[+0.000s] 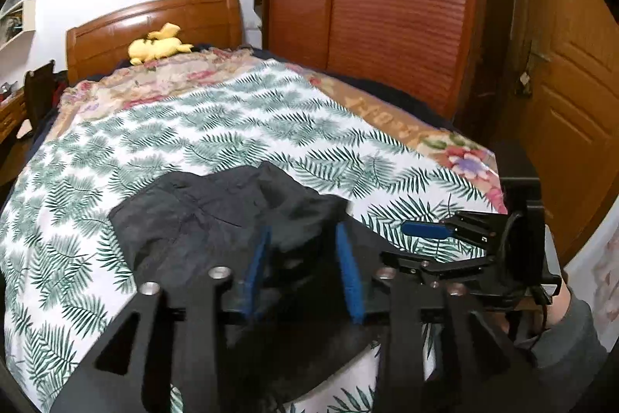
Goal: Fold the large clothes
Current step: 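Fold the lifted half over the other half with the left tool, then press the folded black jacket flat with both open tools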
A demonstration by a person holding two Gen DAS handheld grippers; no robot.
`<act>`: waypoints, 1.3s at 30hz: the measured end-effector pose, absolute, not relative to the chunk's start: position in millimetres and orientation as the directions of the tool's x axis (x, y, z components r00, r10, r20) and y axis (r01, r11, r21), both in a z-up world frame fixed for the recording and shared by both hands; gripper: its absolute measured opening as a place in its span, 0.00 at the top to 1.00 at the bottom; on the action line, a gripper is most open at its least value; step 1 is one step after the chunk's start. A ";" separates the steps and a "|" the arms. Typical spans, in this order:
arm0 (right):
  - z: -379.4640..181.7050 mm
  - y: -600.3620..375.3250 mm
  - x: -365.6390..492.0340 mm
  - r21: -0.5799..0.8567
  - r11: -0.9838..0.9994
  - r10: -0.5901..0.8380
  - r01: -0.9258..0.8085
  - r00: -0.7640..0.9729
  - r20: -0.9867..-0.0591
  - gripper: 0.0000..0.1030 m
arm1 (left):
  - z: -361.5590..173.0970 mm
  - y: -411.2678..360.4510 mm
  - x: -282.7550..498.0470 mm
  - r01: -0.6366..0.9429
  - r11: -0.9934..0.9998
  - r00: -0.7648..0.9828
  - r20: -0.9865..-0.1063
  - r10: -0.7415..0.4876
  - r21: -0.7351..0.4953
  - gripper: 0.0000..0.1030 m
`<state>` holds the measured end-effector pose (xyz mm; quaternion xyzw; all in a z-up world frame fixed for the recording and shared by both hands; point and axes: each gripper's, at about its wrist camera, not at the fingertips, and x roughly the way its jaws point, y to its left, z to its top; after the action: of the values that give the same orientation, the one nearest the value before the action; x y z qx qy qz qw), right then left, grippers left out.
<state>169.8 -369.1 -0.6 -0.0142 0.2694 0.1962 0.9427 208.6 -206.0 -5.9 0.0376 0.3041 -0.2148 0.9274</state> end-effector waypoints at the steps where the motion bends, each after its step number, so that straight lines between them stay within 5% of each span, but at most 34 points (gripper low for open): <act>1: 2.1 -366.5 166.7 0.079 0.919 0.371 -0.386 0.778 -0.507 0.49 | -4.6 -201.3 204.2 0.418 0.906 0.730 -0.571 -0.377 -0.064 0.57; 4: 7.7 -361.7 159.8 0.070 0.911 0.386 -0.406 0.781 -0.491 0.49 | -4.9 -188.1 194.6 0.406 0.912 0.739 -0.566 -0.366 -0.061 0.54; 8: 17.0 -355.5 154.0 0.069 0.899 0.412 -0.434 0.778 -0.474 0.49 | -14.0 -168.5 184.2 0.386 0.922 0.753 -0.566 -0.337 -0.035 0.27; 22: 43.6 -333.4 139.0 0.054 0.850 0.504 -0.524 0.779 -0.373 0.39 | -45.4 -114.6 162.3 0.301 0.953 0.761 -0.596 -0.254 -0.023 0.27; 36: 11.6 -311.2 187.8 0.092 0.847 0.494 -0.524 0.710 -0.502 0.39 | -53.6 -85.8 152.0 0.256 0.966 0.765 -0.604 -0.225 -0.035 0.27; 39: 11.3 -303.1 194.3 0.101 0.837 0.506 -0.537 0.691 -0.516 0.46 | -54.4 -82.8 149.8 0.245 0.969 0.769 -0.601 -0.217 -0.036 0.27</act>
<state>194.3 -303.1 11.3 -0.0292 0.2717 0.2838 0.9191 149.8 -82.8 -54.4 0.0224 0.3167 -0.1227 0.9403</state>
